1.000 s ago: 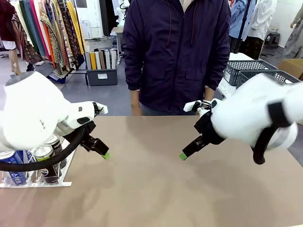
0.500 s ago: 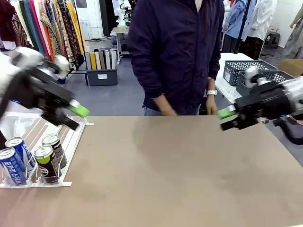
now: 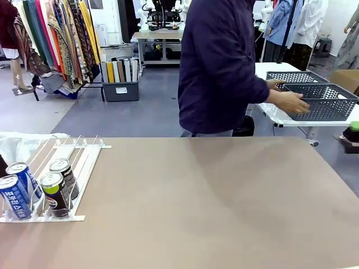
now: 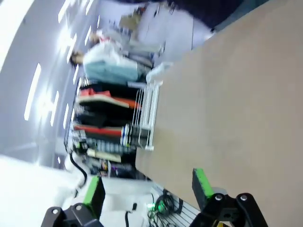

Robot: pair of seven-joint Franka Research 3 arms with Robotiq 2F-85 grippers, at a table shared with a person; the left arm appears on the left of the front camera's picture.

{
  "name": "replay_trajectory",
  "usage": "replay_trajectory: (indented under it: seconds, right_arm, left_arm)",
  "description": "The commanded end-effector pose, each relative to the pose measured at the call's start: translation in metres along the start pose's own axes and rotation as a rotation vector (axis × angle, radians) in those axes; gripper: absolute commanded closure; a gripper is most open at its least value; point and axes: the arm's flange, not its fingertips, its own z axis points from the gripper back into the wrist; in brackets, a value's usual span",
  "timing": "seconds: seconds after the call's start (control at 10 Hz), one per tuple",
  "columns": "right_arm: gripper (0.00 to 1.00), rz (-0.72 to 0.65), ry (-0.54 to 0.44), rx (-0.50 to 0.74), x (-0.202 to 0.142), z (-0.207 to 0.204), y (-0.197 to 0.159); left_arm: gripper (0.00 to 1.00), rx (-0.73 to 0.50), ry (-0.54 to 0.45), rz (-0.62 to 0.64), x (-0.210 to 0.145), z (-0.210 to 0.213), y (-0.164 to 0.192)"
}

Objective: Retrieve and store the cans from the dispenser.
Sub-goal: Pick up one can from the Automatic Can Dispenser and place it in the middle of the table.

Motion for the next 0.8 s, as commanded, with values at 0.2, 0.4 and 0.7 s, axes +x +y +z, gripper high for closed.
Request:
replay_trajectory:
  seconds: [0.2,0.4,0.7]
  right_arm:
    - [0.0,-0.028,-0.154,0.096,-0.036,0.005,-0.039]
    - [0.0,-0.074,-0.107,0.028,-0.007,0.032,-0.031]
    - [0.0,-0.074,-0.107,0.028,-0.007,0.032,-0.031]
  left_arm:
    - [0.0,-0.041,-0.292,0.089,-0.029,0.053,0.043]
    - [0.0,-0.03,-0.275,0.107,-0.016,0.08,0.041]
    - [0.0,-0.03,-0.275,0.107,-0.016,0.08,0.041]
